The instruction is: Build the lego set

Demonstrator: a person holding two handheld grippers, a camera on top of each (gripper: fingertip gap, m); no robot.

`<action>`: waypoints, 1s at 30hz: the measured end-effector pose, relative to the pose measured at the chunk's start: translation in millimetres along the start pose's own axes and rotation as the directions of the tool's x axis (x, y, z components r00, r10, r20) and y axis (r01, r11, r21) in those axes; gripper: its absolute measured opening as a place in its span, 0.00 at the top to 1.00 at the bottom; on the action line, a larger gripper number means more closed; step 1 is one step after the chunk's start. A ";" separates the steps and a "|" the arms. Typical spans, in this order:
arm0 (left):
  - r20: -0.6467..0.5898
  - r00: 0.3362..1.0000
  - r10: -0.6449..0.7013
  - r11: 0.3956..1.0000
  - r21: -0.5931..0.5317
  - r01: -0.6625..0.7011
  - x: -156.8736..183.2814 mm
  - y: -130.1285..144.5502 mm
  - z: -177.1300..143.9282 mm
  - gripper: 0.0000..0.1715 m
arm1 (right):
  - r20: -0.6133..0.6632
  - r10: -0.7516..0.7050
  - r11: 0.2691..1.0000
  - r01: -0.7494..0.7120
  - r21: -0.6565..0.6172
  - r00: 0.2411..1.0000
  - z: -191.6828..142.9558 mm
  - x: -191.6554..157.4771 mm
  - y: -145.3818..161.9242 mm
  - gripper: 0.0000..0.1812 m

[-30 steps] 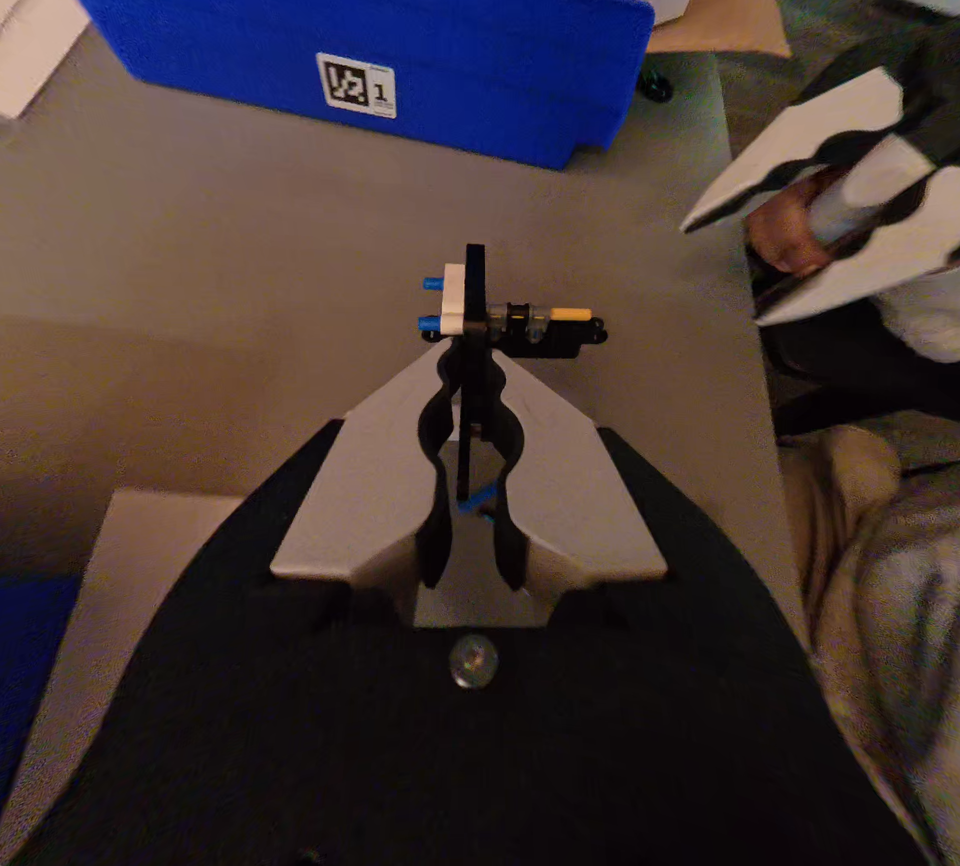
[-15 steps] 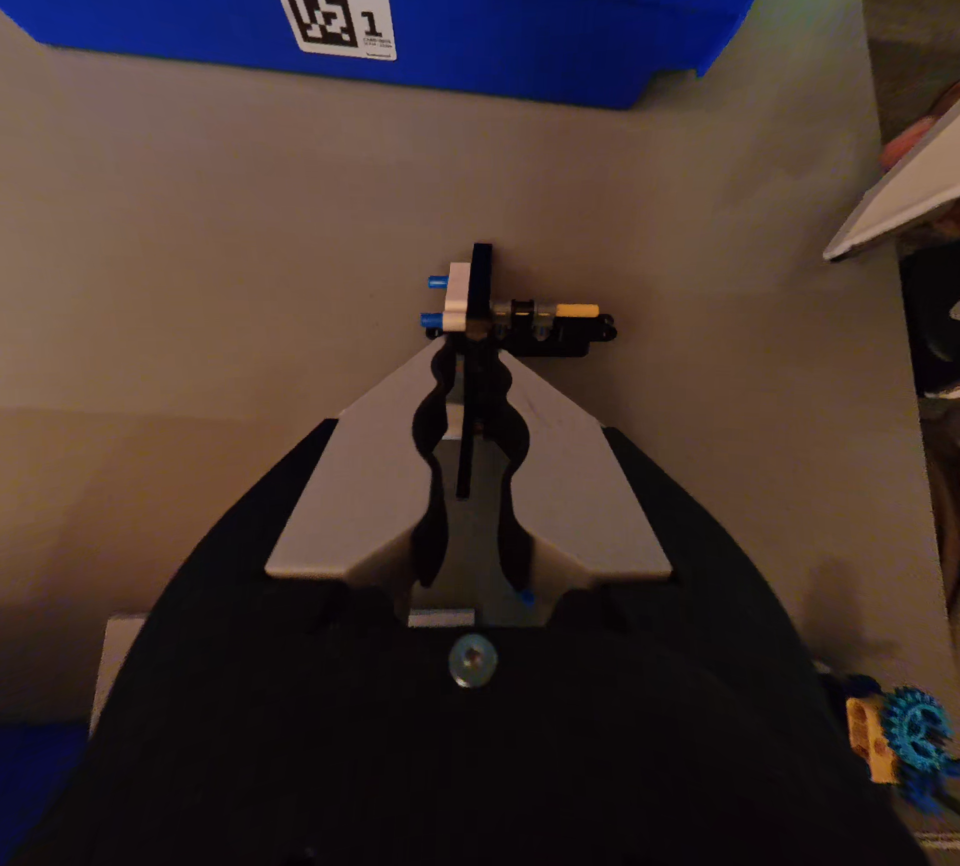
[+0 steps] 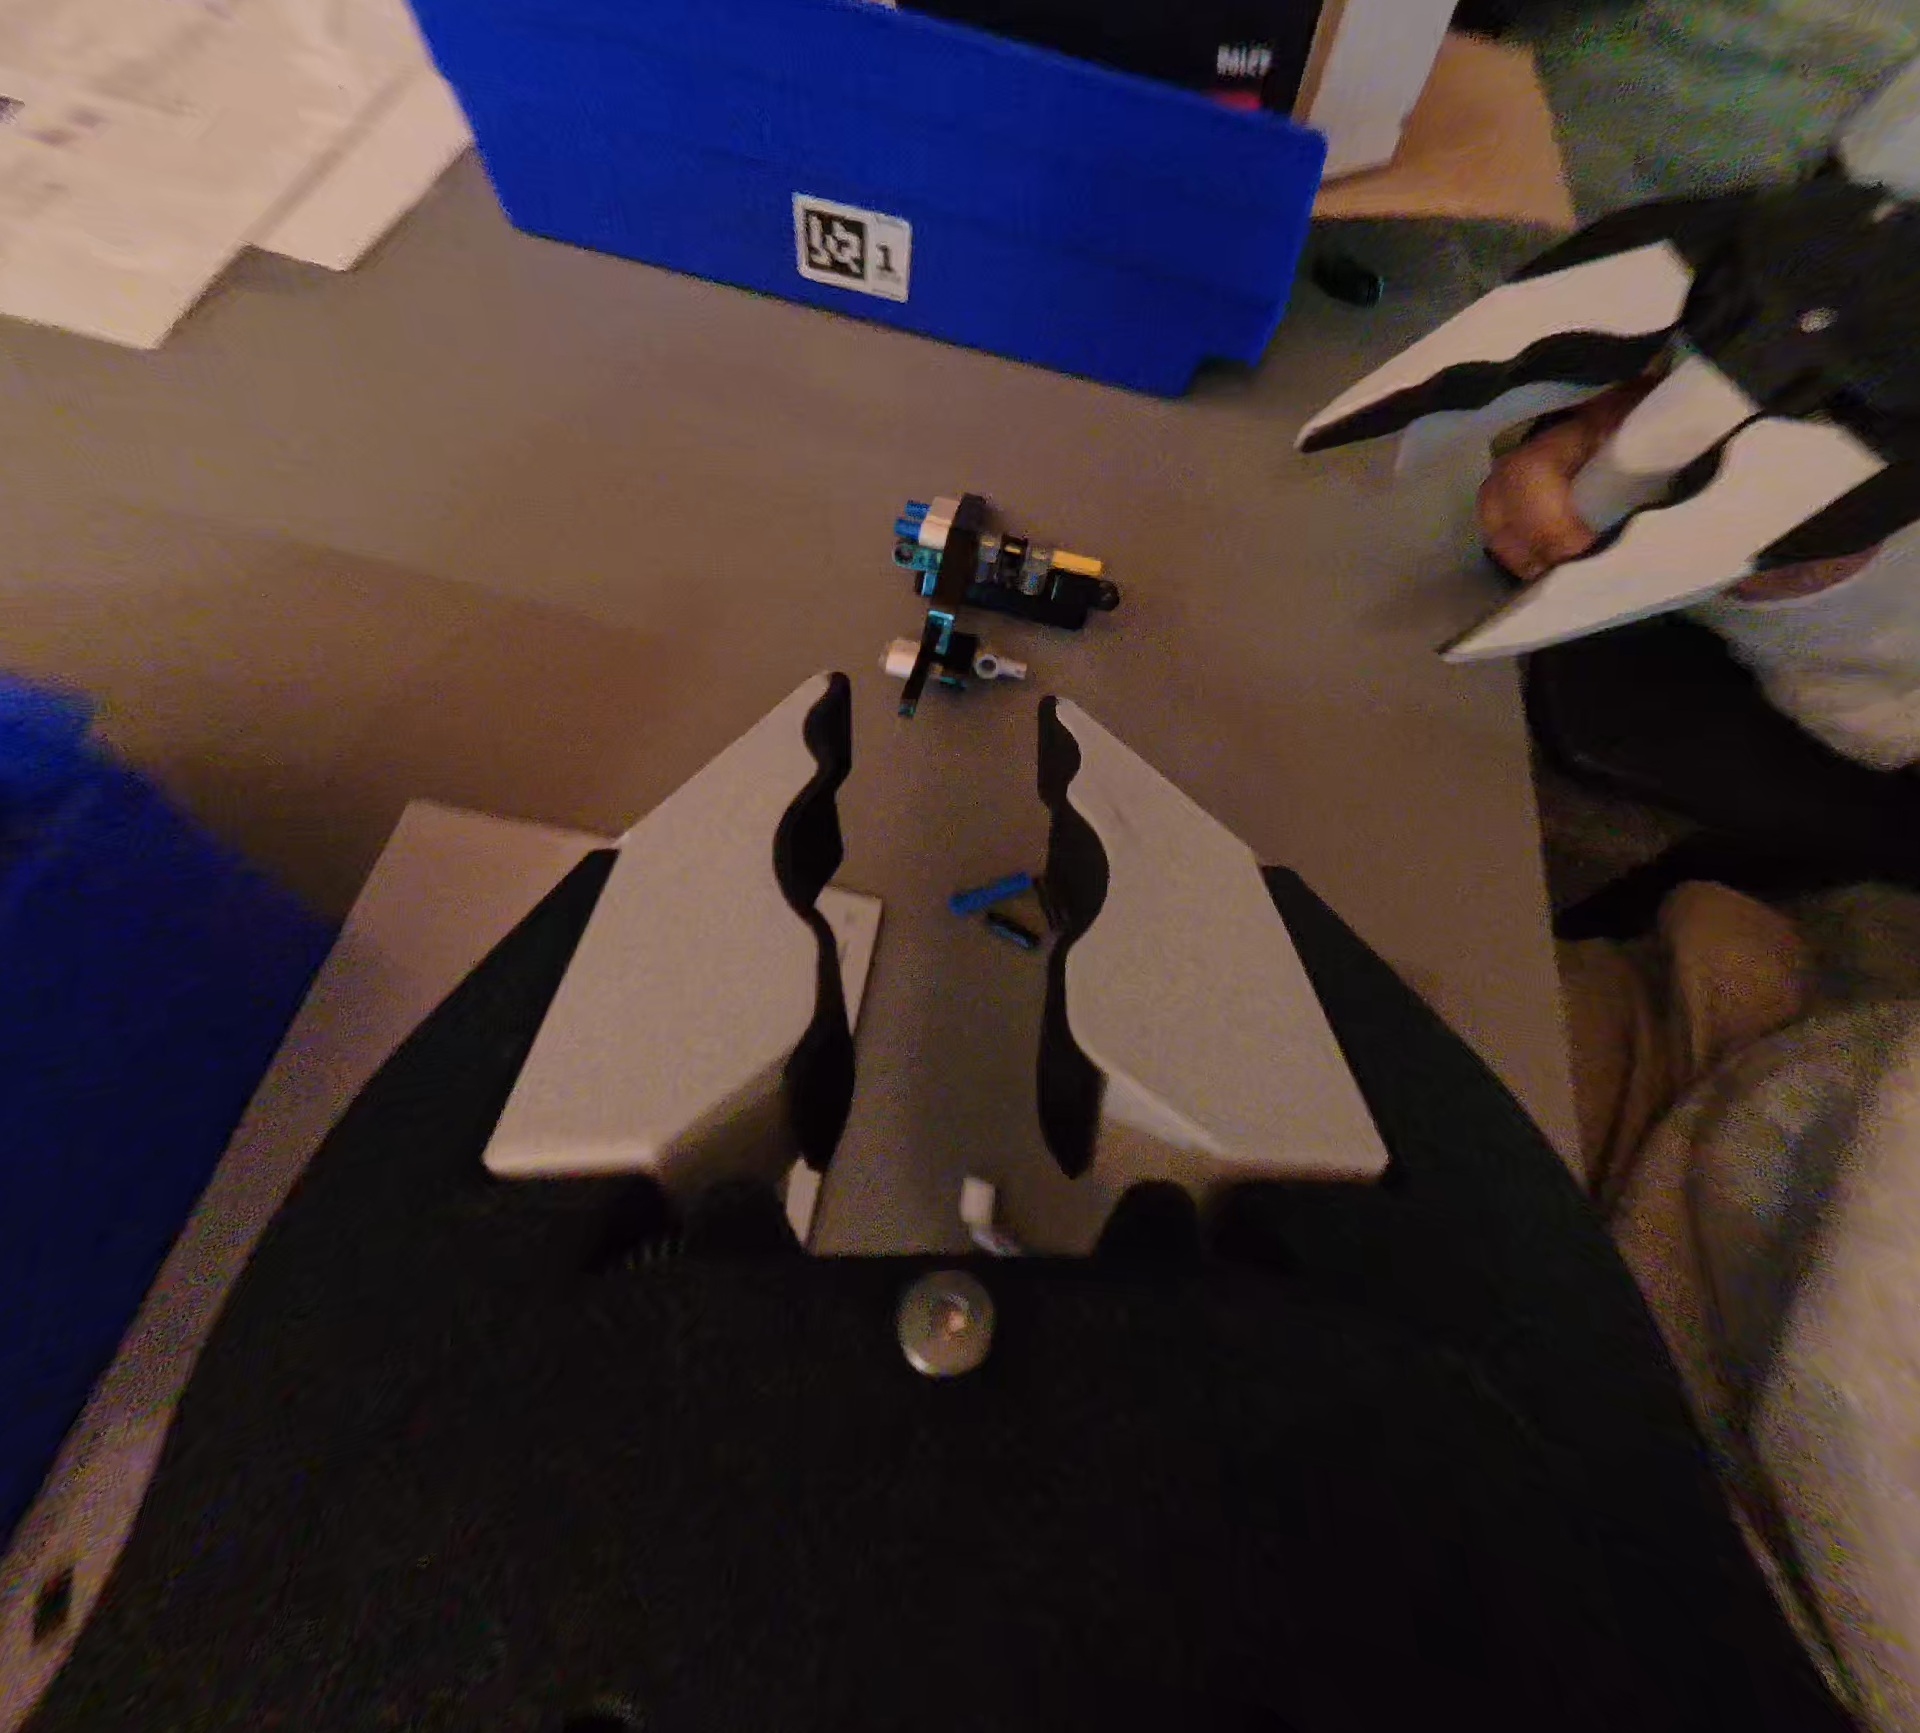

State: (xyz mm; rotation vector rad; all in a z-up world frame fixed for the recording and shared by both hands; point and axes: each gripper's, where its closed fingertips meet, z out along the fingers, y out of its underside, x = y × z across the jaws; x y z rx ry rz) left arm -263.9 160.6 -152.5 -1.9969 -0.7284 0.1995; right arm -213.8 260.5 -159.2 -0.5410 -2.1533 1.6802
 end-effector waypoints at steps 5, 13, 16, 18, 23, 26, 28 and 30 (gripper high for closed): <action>0.196 0.973 -0.123 0.981 0.170 0.090 -12.5 30.5 -72.2 0.76 | -0.008 0.029 0.996 -0.028 0.090 1.000 11.6 -7.9 -17.4 0.65; 0.321 0.920 -0.226 0.951 0.276 0.138 -4.7 68.9 -111.1 0.76 | 0.085 0.054 0.983 -0.068 0.173 0.995 68.9 -28.3 -69.0 0.73; 0.421 0.887 -0.189 0.953 0.297 0.062 -8.2 71.1 -125.9 0.76 | 0.122 0.081 0.963 -0.110 0.247 0.989 82.6 -27.8 -89.0 0.75; 0.453 0.868 -0.204 0.946 0.320 0.056 -7.2 78.1 -139.2 0.76 | 0.168 0.075 0.955 -0.119 0.271 0.983 84.7 -33.9 -92.3 0.76; 0.253 0.912 -0.323 0.847 0.507 0.159 16.7 81.7 -163.3 0.76 | 0.141 0.079 0.942 -0.120 0.313 0.987 74.4 -35.0 -93.2 0.76; 0.179 0.904 -0.388 0.763 0.613 0.206 14.0 75.7 -184.6 0.77 | 0.126 0.073 0.947 -0.109 0.302 0.989 75.1 -33.2 -88.1 0.77; 0.005 0.921 -0.390 0.715 0.633 0.299 27.5 62.2 -195.3 0.76 | 0.128 0.073 0.949 -0.109 0.295 0.989 73.1 -30.9 -88.3 0.77; 0.001 0.936 -0.351 0.741 0.611 0.277 20.9 59.1 -208.3 0.77 | 0.139 0.087 0.941 -0.127 0.315 0.986 69.0 -29.8 -87.7 0.78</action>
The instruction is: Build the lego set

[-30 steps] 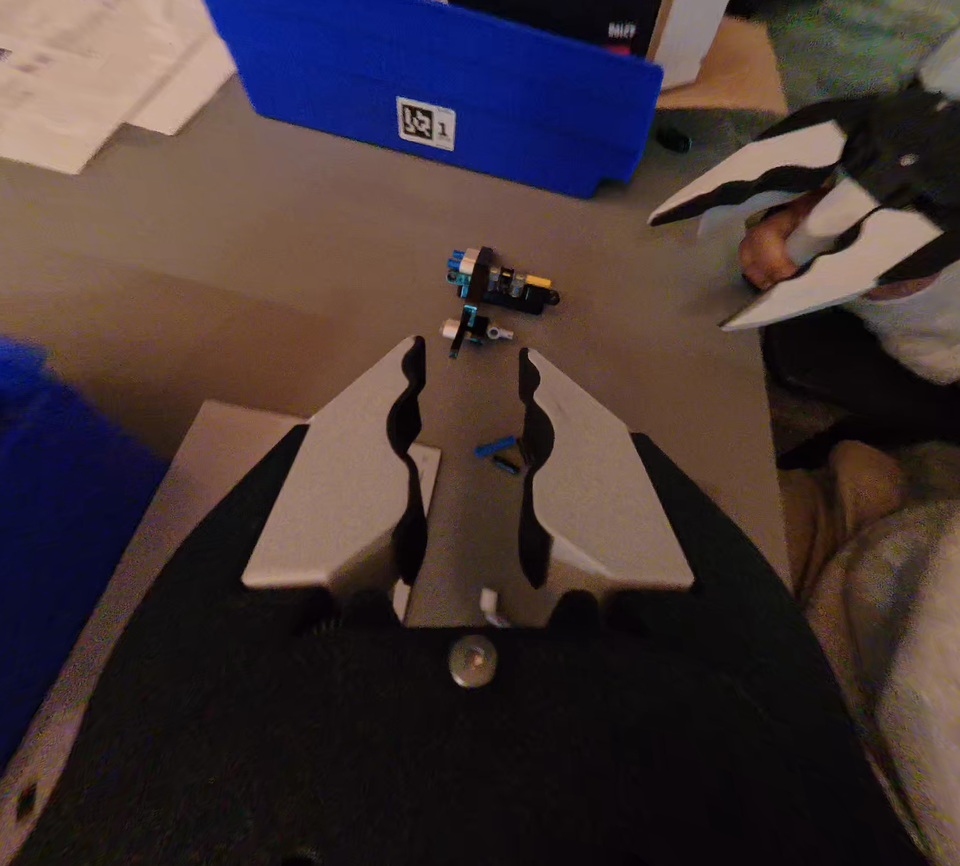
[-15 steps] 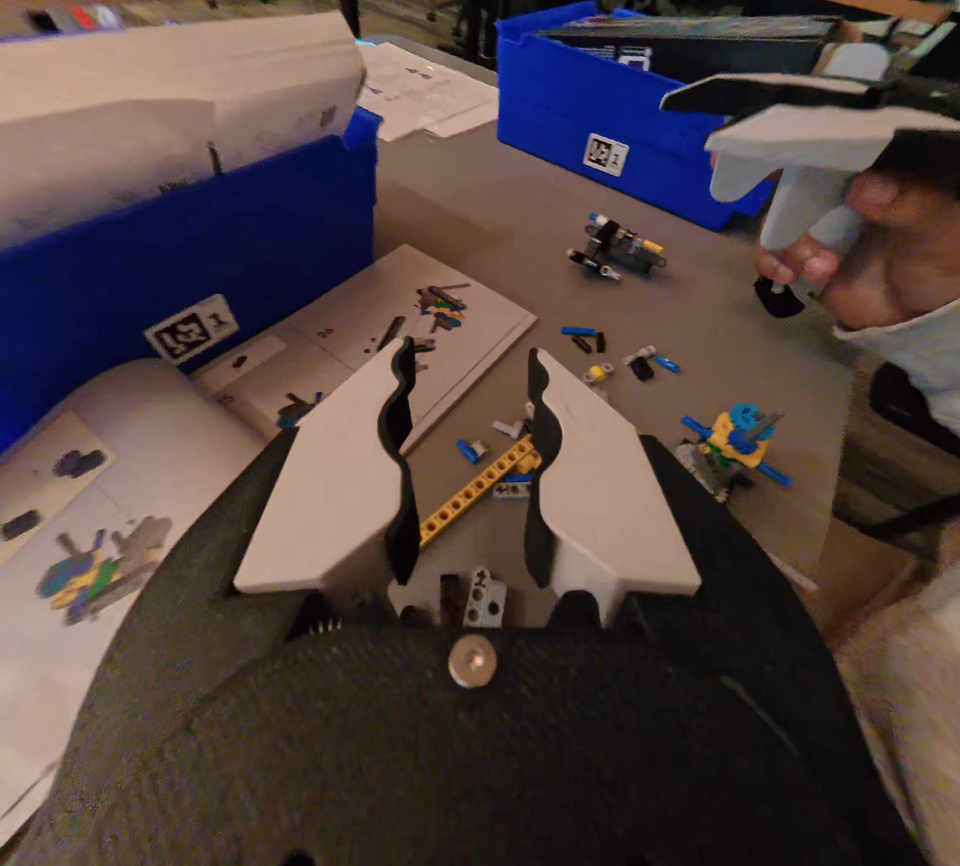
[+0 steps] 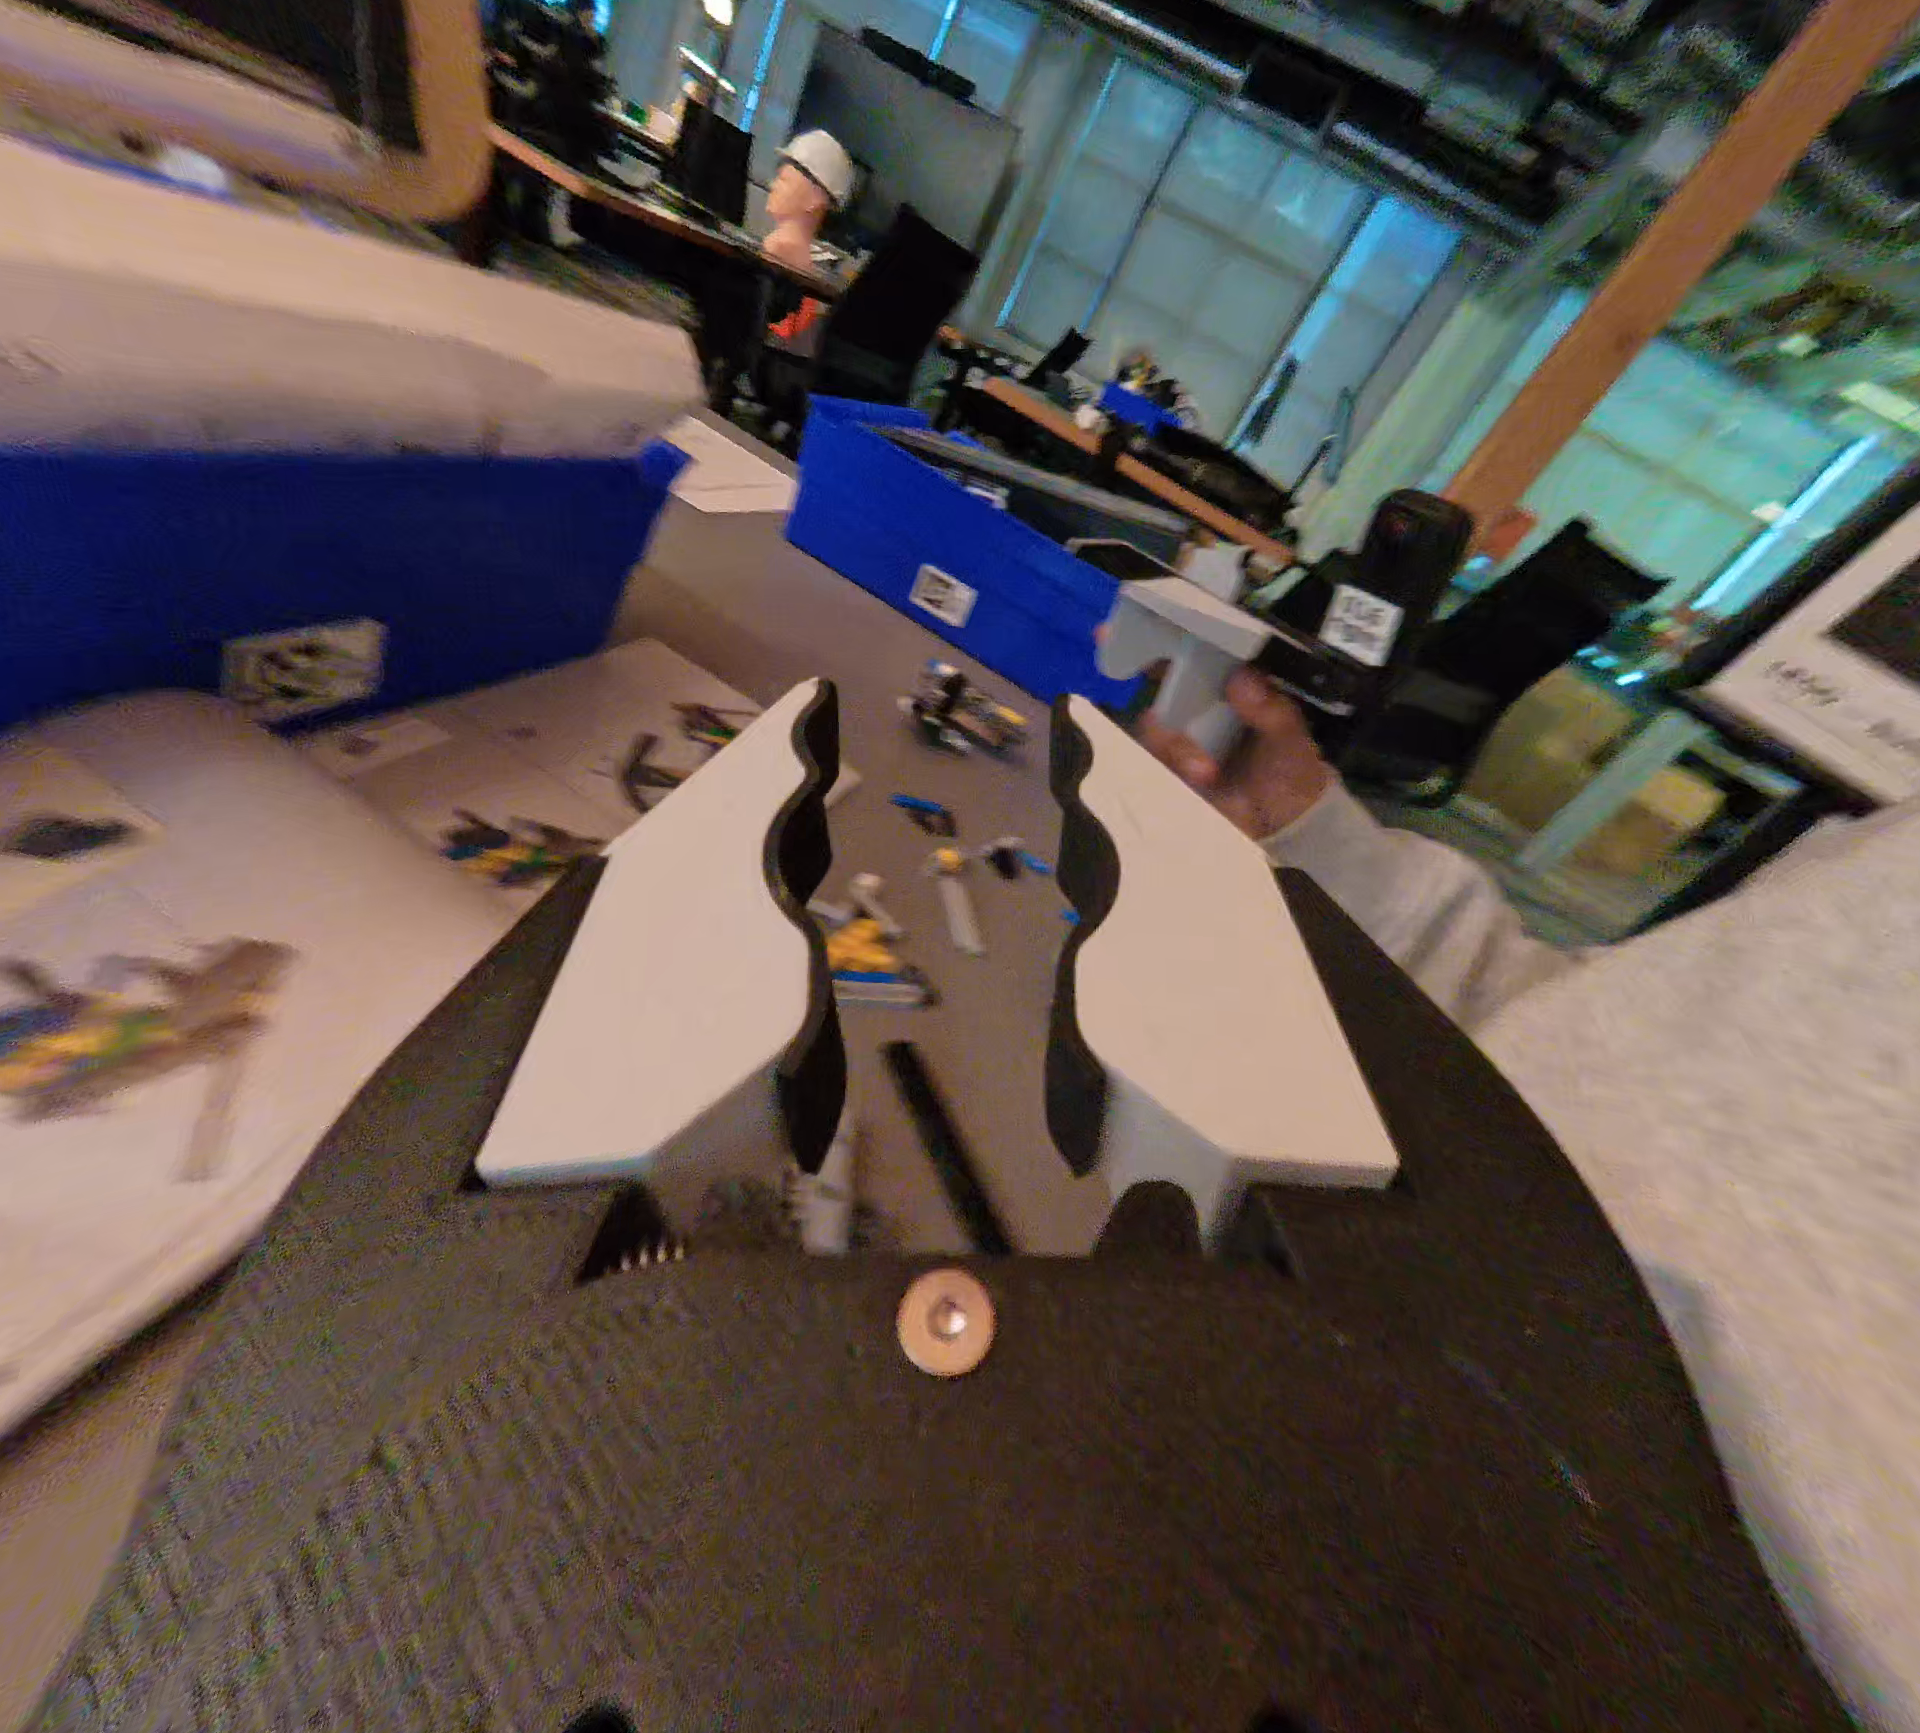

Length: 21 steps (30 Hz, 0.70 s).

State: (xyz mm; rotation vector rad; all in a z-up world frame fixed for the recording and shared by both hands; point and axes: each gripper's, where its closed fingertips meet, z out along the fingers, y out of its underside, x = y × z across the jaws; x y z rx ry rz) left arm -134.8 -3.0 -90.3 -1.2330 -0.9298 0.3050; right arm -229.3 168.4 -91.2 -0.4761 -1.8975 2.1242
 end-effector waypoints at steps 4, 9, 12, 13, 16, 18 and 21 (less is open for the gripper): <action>0.097 0.995 -0.004 0.994 0.110 -0.007 -54.8 -30.0 -13.1 0.83 | -0.020 0.002 1.000 -0.003 -0.017 1.000 -9.0 6.4 8.5 0.78; 0.041 0.995 -0.087 0.956 0.286 0.071 -67.7 -48.1 -15.2 0.83 | -0.116 -0.026 0.997 0.034 0.067 0.993 -2.8 27.8 -11.0 0.80; 0.007 0.999 -0.039 0.982 0.187 0.037 -65.3 -32.9 9.8 0.82 | -0.049 -0.043 0.995 0.047 0.085 0.998 30.8 27.5 -25.6 0.80; -0.009 1.000 -0.026 0.993 0.116 0.026 -63.5 -22.0 17.7 0.80 | -0.020 -0.044 0.995 0.046 0.089 0.999 41.2 25.9 -26.9 0.81; -0.047 0.999 -0.028 0.999 0.027 0.029 -49.6 2.6 20.7 0.80 | 0.060 -0.020 0.998 0.016 0.067 0.998 52.7 14.8 -8.5 0.83; -0.067 0.997 -0.045 0.996 0.077 0.050 -38.5 4.0 16.7 0.81 | 0.070 -0.012 1.000 0.010 0.030 0.997 45.1 10.8 6.3 0.83; -0.069 0.998 -0.009 0.996 0.089 0.015 -34.3 4.2 22.2 0.82 | 0.082 -0.038 0.997 0.033 0.067 0.996 37.7 6.6 -1.6 0.86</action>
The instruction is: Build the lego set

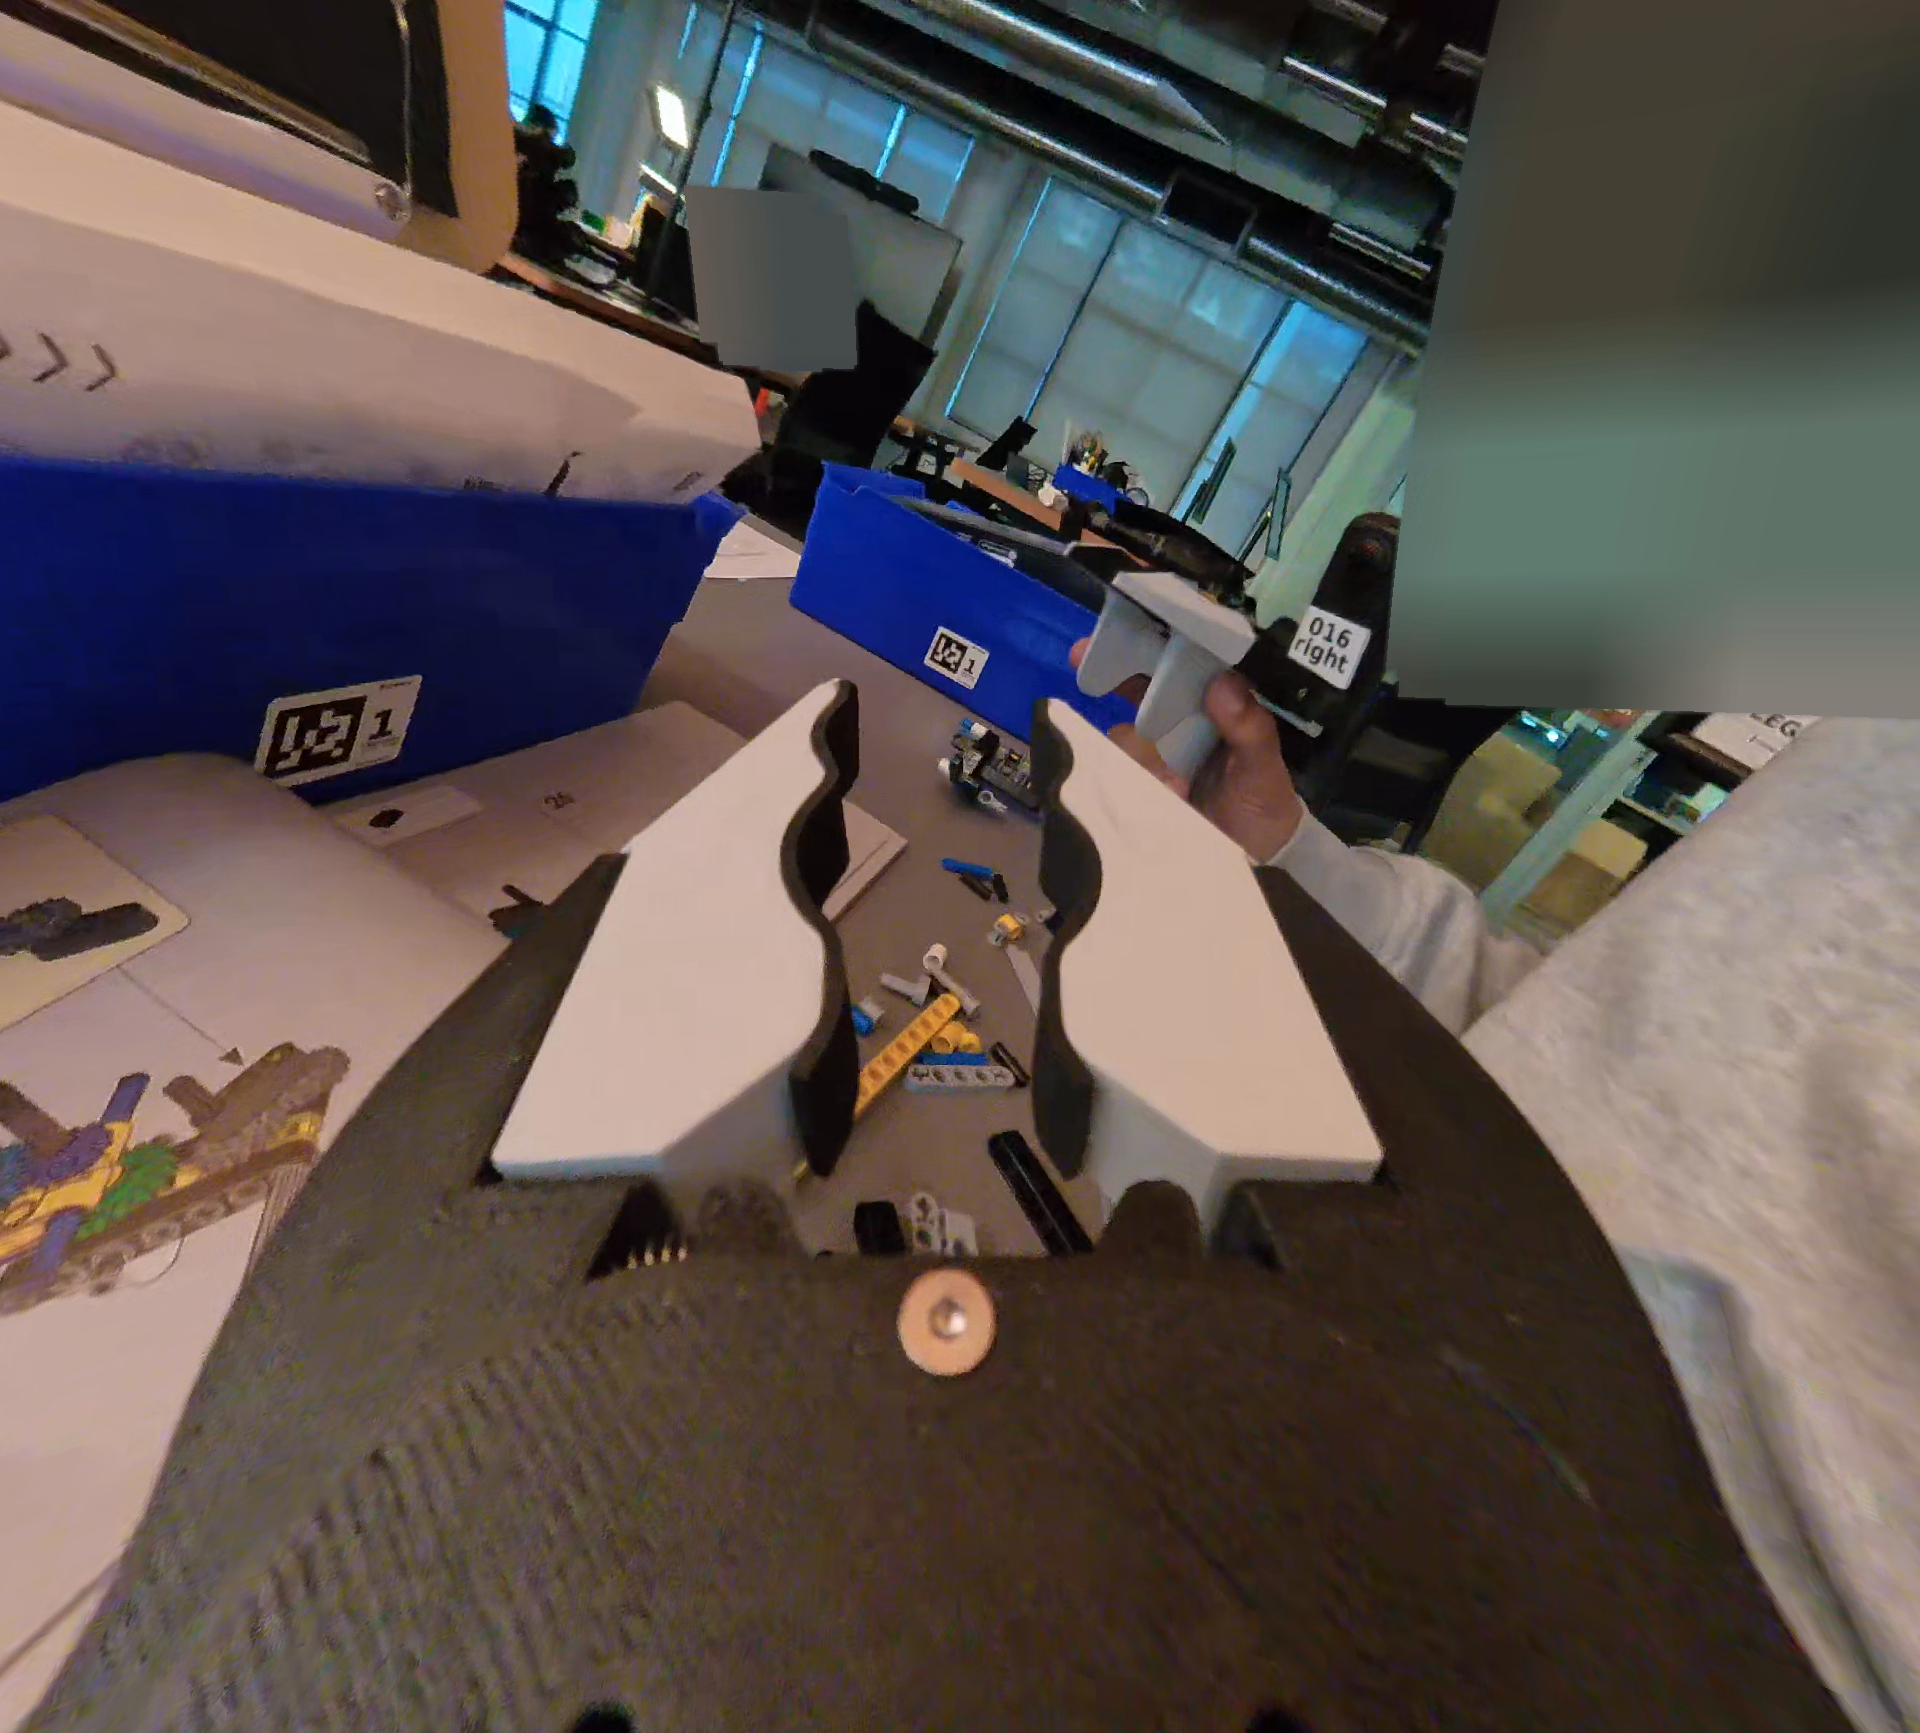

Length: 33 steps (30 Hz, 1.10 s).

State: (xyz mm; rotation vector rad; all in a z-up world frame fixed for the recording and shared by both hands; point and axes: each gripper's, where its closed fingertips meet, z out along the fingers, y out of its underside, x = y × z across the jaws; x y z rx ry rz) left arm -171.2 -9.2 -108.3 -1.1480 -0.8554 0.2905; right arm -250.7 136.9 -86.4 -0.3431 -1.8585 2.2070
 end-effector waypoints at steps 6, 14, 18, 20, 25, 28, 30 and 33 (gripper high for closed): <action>-0.049 0.999 0.023 0.998 0.059 -0.020 14.0 -20.9 -4.2 0.80 | 0.064 -0.120 0.992 0.122 -0.033 0.991 9.0 -17.1 3.4 0.86; -0.005 0.993 0.120 0.993 -0.005 -0.120 42.8 11.6 -9.9 0.79 | 0.077 -0.154 0.983 0.160 -0.091 0.985 0.7 -43.0 15.0 0.85; 0.039 0.977 0.209 0.968 -0.148 -0.202 47.0 28.8 -10.5 0.78 | 0.141 -0.017 0.983 0.042 -0.176 0.990 -2.3 -56.8 16.3 0.75; 0.088 0.959 0.270 0.950 -0.184 -0.251 48.5 36.7 -19.2 0.78 | 0.172 0.030 0.974 0.010 -0.226 0.985 -15.4 -71.0 20.7 0.75; 0.142 0.948 0.286 0.948 -0.186 -0.258 49.1 41.5 -28.8 0.78 | 0.072 -0.069 0.974 0.083 -0.211 0.995 -65.2 -66.7 24.5 0.82; 0.143 0.955 0.258 0.952 -0.206 -0.226 48.6 51.6 -27.4 0.77 | 0.027 -0.045 0.978 0.049 -0.205 0.999 -84.0 -54.0 21.8 0.85; 0.144 0.954 0.264 0.946 -0.231 -0.227 49.8 59.8 -25.4 0.77 | 0.003 -0.019 0.989 0.019 -0.148 1.000 -89.4 -46.5 12.7 0.88; 0.134 0.954 0.269 0.942 -0.245 -0.231 55.8 66.2 -20.7 0.76 | 0.030 0.086 0.992 -0.083 -0.097 0.996 -92.9 -48.1 7.6 0.87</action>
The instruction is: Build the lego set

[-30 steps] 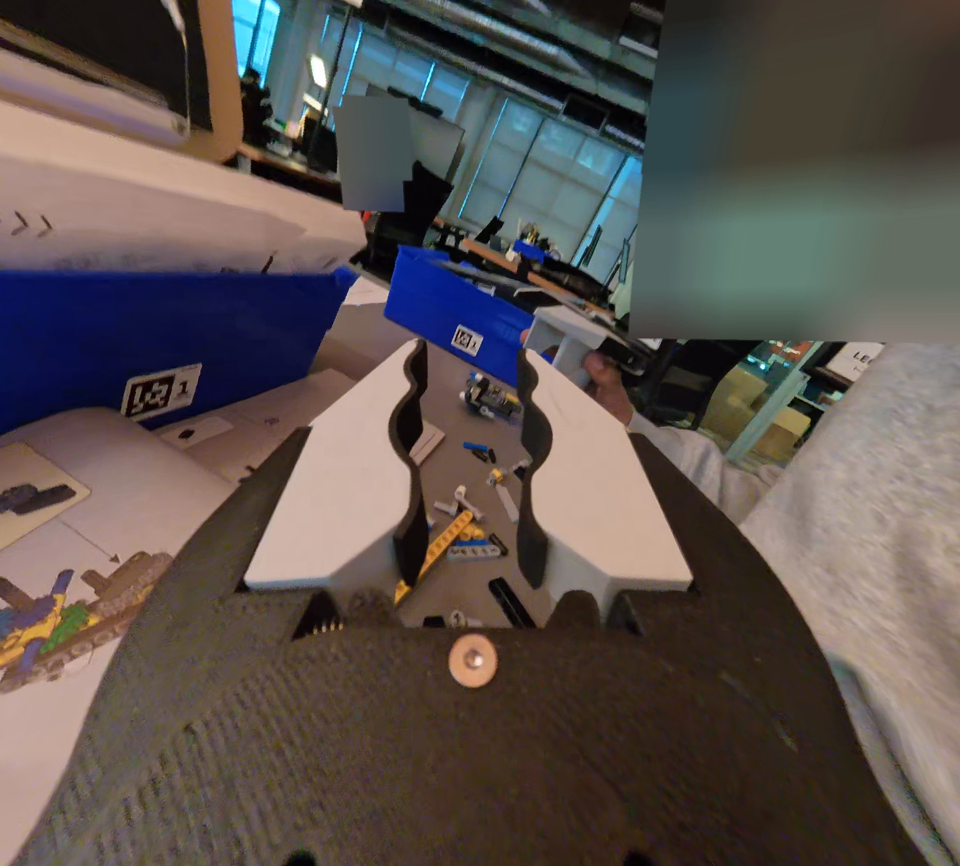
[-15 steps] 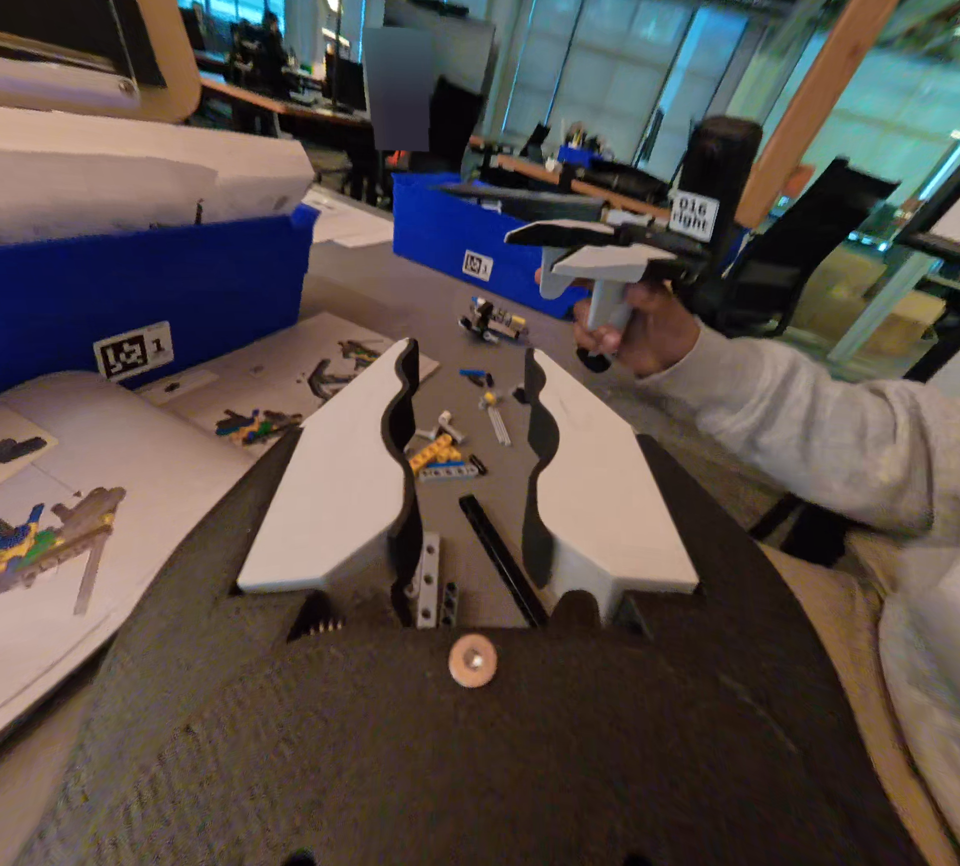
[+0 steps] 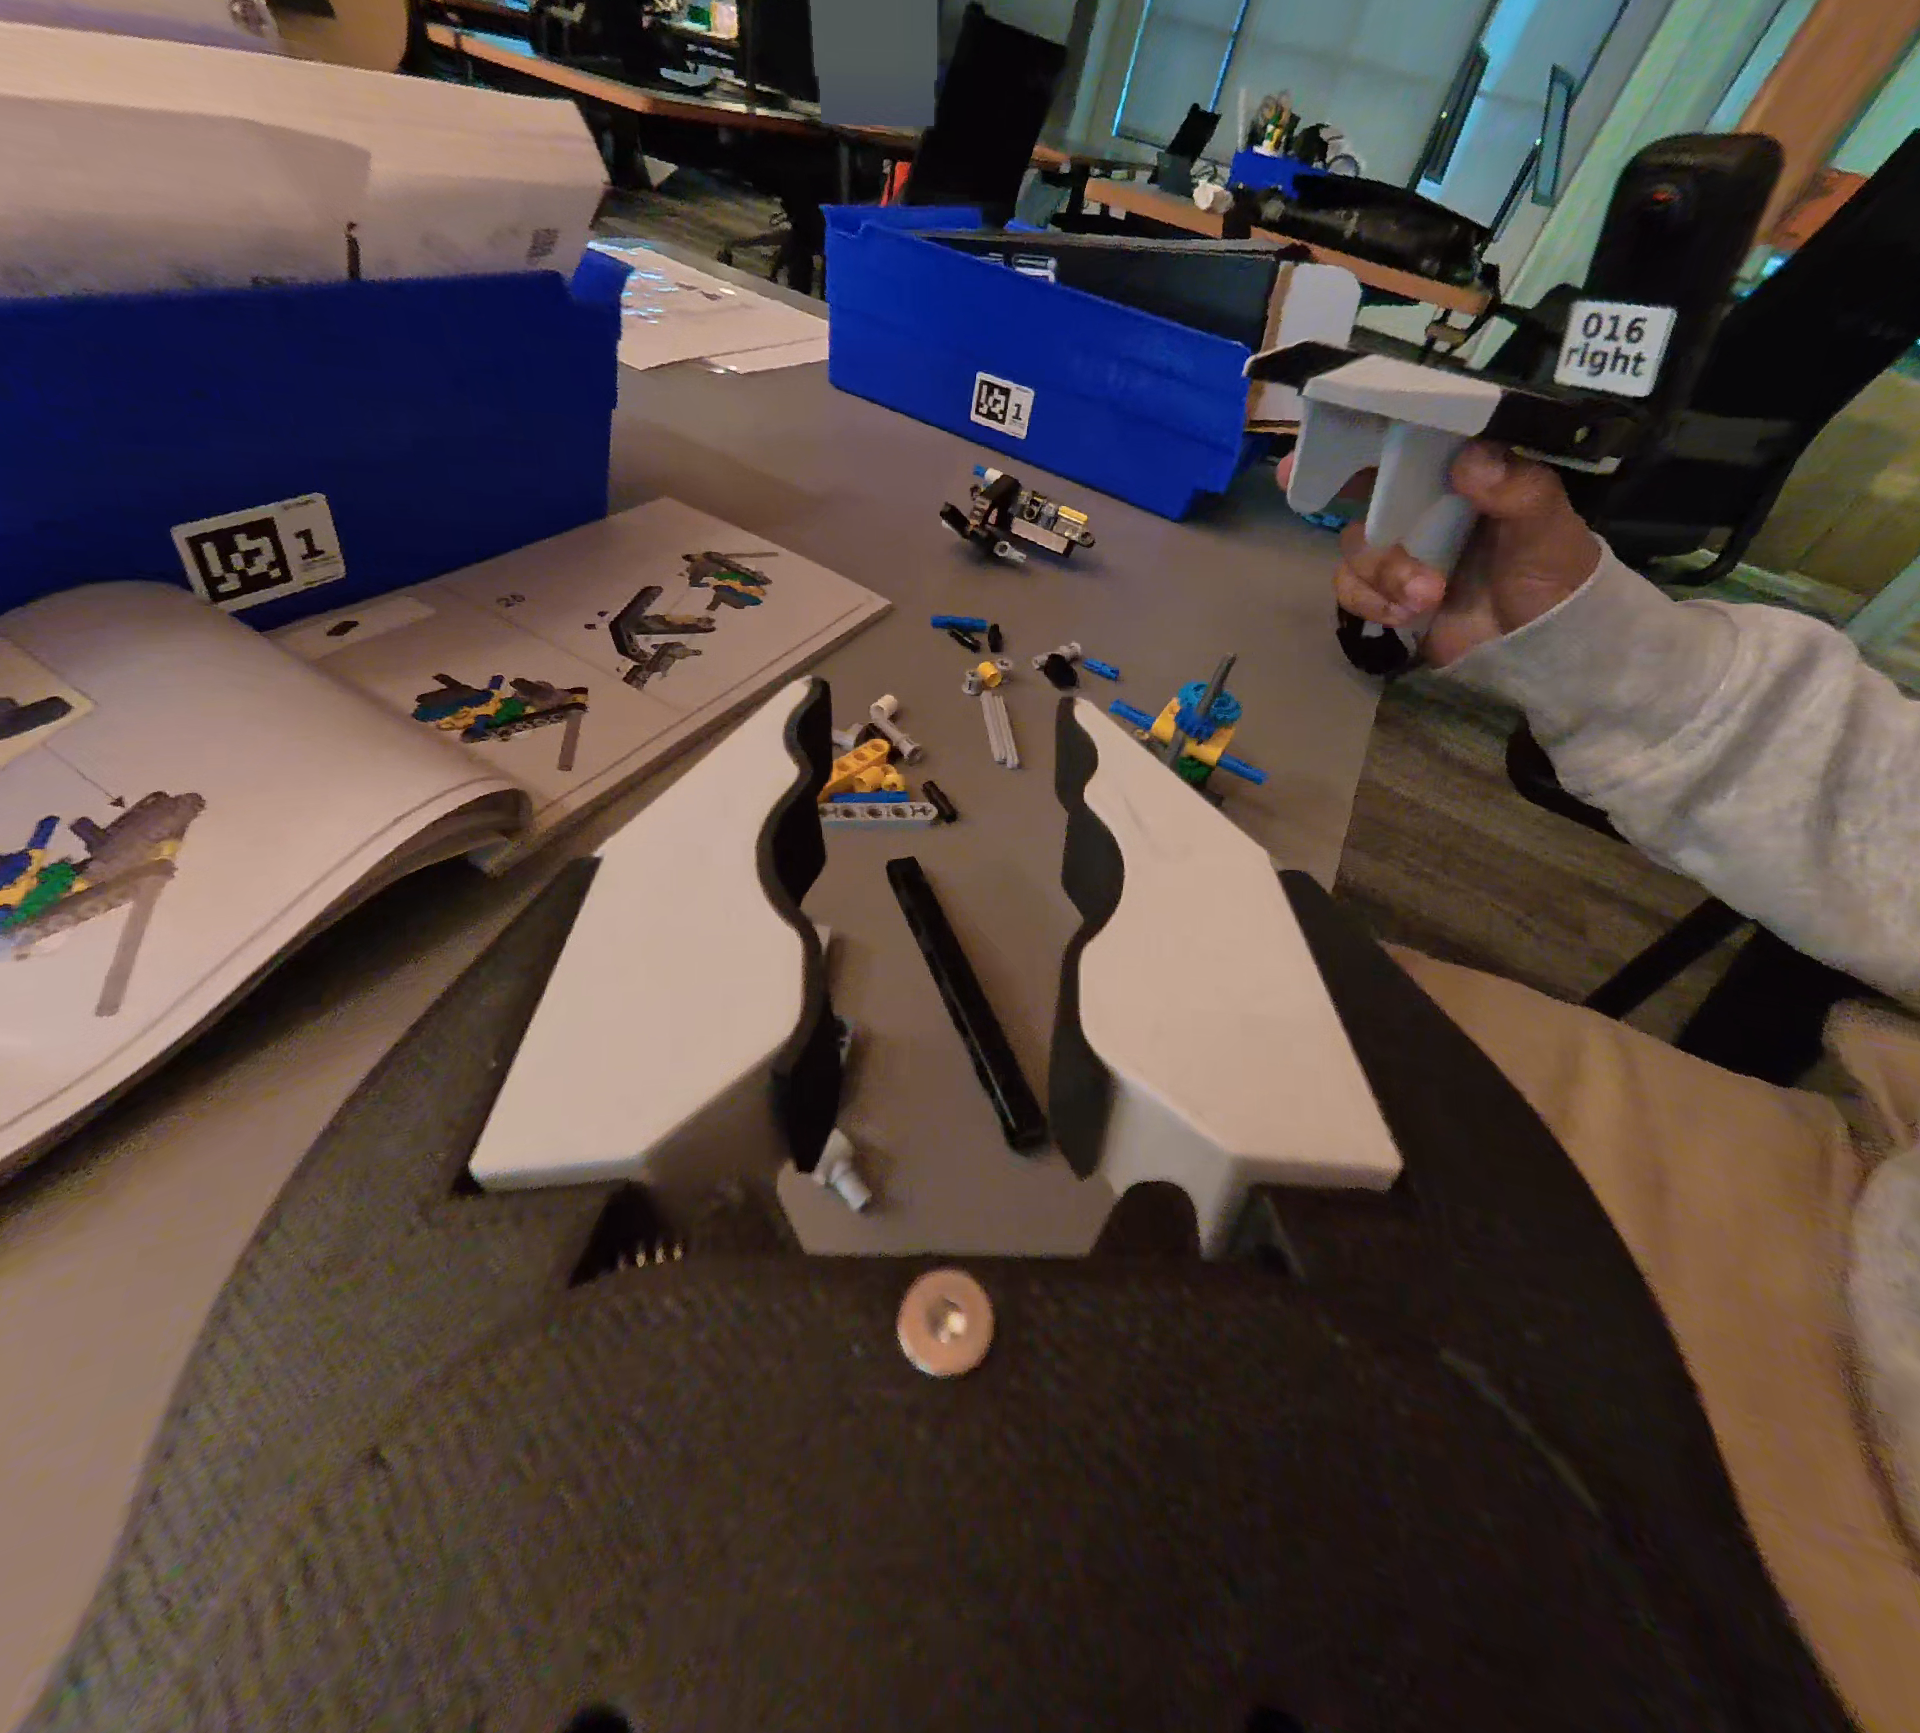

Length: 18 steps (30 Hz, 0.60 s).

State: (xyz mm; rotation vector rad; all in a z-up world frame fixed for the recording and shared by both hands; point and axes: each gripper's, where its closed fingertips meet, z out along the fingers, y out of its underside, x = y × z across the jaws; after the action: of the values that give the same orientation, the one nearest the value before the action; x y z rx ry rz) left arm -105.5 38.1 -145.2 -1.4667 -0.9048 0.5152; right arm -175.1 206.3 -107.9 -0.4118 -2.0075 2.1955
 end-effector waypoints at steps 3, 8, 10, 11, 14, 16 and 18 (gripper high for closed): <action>-0.014 0.999 -0.030 0.999 0.030 0.030 5.1 -5.8 3.5 0.76 | 0.019 0.043 0.999 -0.043 -0.008 0.999 2.4 2.0 5.4 0.86; -0.020 0.999 -0.041 0.998 0.041 0.042 -4.5 -9.2 15.0 0.76 | 0.044 0.070 0.997 -0.068 -0.035 0.997 18.9 13.9 12.7 0.85; -0.023 0.999 -0.039 0.998 0.044 0.040 -11.4 -15.0 20.3 0.76 | 0.053 0.065 0.998 -0.064 -0.013 0.996 27.4 19.0 6.8 0.86; -0.031 0.999 -0.043 0.998 0.045 0.045 -14.2 -17.9 22.8 0.76 | 0.055 0.058 0.998 -0.058 -0.002 0.997 31.8 21.8 3.8 0.86; -0.061 0.995 -0.083 0.994 0.070 0.087 -19.5 -27.8 26.9 0.76 | 0.057 0.029 1.000 -0.029 0.000 0.998 45.6 28.8 0.8 0.87; -0.051 0.995 -0.080 0.990 0.108 0.086 -26.7 -34.3 24.9 0.79 | 0.051 -0.003 1.000 0.003 0.001 0.999 54.3 32.8 -0.6 0.88; -0.005 0.999 -0.053 0.990 0.133 0.053 -36.9 -35.7 19.3 0.85 | 0.059 -0.018 0.999 0.020 -0.033 0.998 60.1 31.9 5.4 0.88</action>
State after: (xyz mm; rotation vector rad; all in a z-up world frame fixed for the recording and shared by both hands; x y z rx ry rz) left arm -150.2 18.2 -120.5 -1.3191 -0.8891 0.5249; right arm -222.6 157.5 -112.3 -0.3344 -2.0711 2.1905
